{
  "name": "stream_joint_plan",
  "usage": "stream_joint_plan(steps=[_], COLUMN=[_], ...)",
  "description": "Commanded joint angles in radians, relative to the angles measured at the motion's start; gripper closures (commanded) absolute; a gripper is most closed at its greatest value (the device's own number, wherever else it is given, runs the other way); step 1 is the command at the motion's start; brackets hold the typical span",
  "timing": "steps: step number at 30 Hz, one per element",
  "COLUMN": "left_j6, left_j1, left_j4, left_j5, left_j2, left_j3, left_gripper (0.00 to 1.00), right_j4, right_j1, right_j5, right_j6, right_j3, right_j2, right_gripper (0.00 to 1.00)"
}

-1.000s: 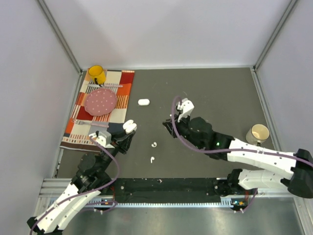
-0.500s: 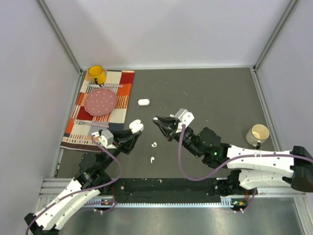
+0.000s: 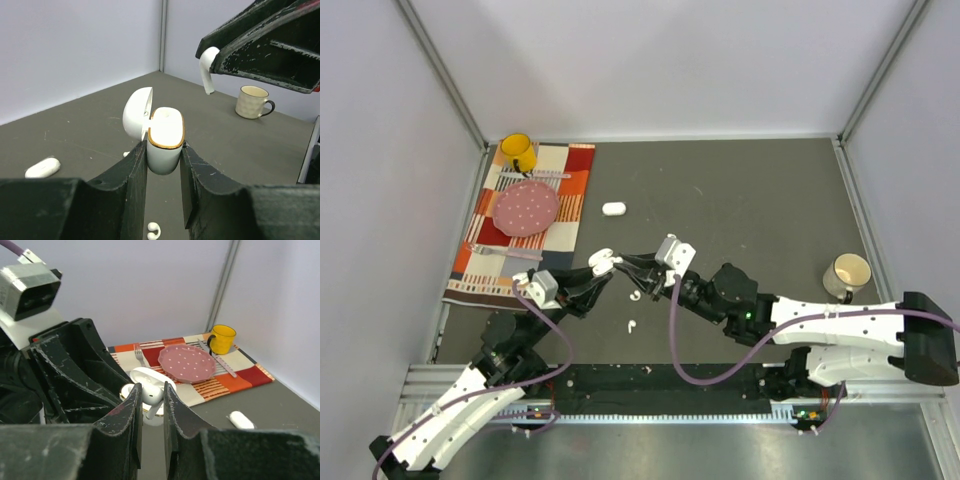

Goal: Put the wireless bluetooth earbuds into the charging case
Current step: Place the earbud in the charging case.

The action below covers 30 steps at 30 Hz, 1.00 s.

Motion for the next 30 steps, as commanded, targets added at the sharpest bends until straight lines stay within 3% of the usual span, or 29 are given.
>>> stream_joint_plan(steps=[1,30], left_j6=[0.026,0.014], left_j1=[0.003,0.003], left_j4=[0.016,0.012], left_j5=[0.023,0.03], left_j2=[0.009,-0.018], left_j3=[0.045,0.038], left_gripper=[1.0,1.0], right_j4=[0.039,0.125], right_j1=[0.017,0.016], right_j5=[-0.071,0.056], right_j6=[-0.013,-0.025], right_j3=[0.063,0.074], right_j2=[0.012,0.095], right_gripper=[1.0,1.0])
